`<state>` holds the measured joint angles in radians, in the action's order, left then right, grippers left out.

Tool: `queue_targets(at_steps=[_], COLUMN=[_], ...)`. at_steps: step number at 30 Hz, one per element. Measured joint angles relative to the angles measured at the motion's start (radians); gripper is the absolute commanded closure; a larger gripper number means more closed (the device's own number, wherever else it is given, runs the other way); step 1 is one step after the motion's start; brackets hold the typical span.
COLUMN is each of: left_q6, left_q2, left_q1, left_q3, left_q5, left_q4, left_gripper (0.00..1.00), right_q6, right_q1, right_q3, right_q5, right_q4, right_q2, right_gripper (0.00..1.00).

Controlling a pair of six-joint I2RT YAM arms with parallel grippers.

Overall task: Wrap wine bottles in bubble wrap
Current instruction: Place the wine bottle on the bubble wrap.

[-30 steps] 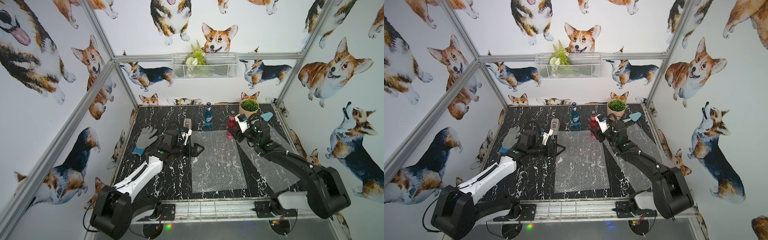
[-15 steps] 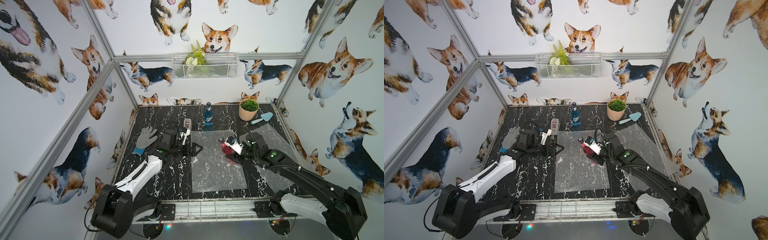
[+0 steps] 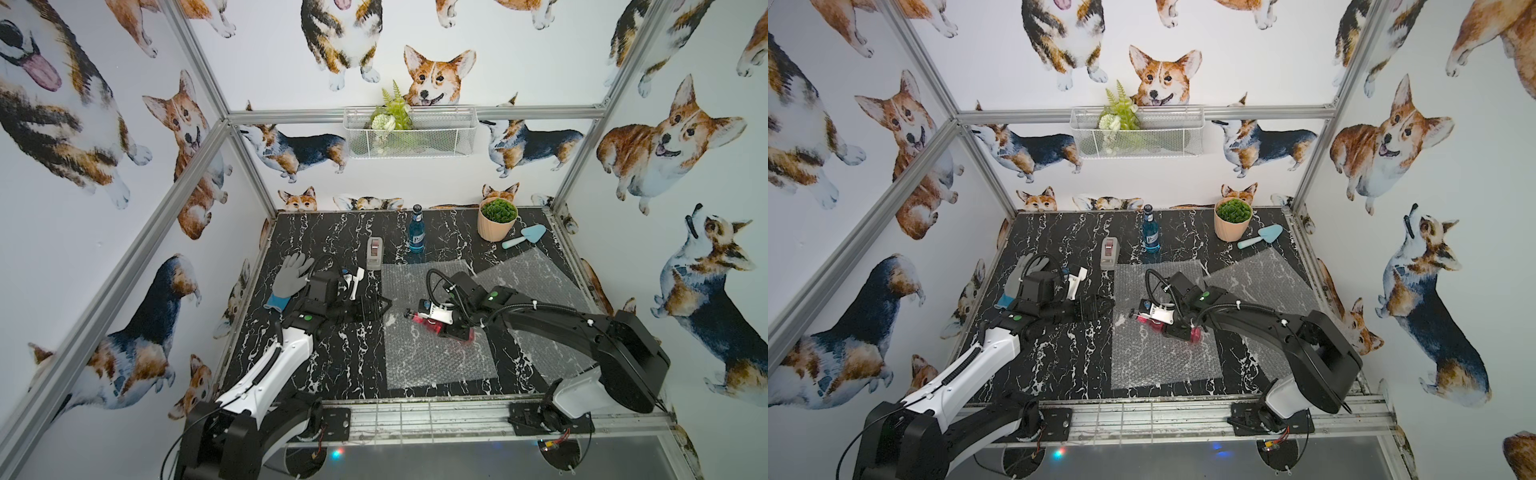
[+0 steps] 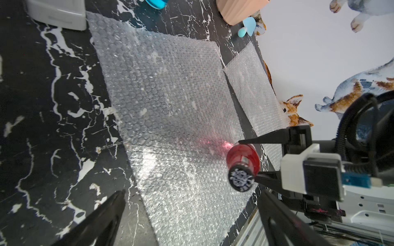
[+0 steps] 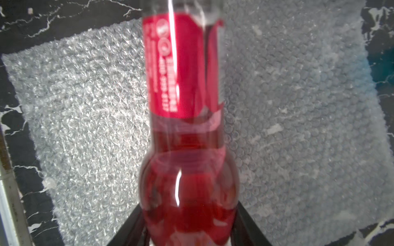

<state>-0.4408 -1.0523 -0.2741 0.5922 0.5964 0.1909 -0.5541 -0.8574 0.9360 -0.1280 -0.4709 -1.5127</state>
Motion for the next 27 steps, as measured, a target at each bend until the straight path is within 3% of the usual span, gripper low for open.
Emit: queue_targets(at_steps=[11,14,17,24,26,27], left_q6=[0.019,0.021,0.023,0.03,0.03,0.03], left_q2=[0.059,0.066,0.061,0.061,0.06,0.059], left_q1=[0.087,0.09,0.091,0.091,0.091,0.091], left_q3=[-0.021,-0.023,-0.027,-0.027,-0.027,-0.027], left_q5=[0.027,0.033,0.036,0.044,0.047,0.048], left_q4=[0.057,0.063,0.068,0.071,0.072,0.072], left_gripper=[0.0,0.0,0.0,0.0,0.0,0.0], right_q6=[-0.046,-0.052,-0.063,-0.082,-0.087,-0.09], right_q1=[-0.058,-0.069,-0.077,-0.085,-0.085,-0.085], right_q3=[0.04,0.052,0.073,0.083,0.084,0.087], right_q5=[0.018,0.026,0.029,0.049,0.051,0.052], right_q4=[-0.019,-0.026,-0.042,-0.072,-0.087,-0.095], right_q2=[-0.121,-0.133,-0.151,-0.179,-0.188,-0.193], right_gripper=[0.59,0.54,0.4,0.28,0.28,0.35])
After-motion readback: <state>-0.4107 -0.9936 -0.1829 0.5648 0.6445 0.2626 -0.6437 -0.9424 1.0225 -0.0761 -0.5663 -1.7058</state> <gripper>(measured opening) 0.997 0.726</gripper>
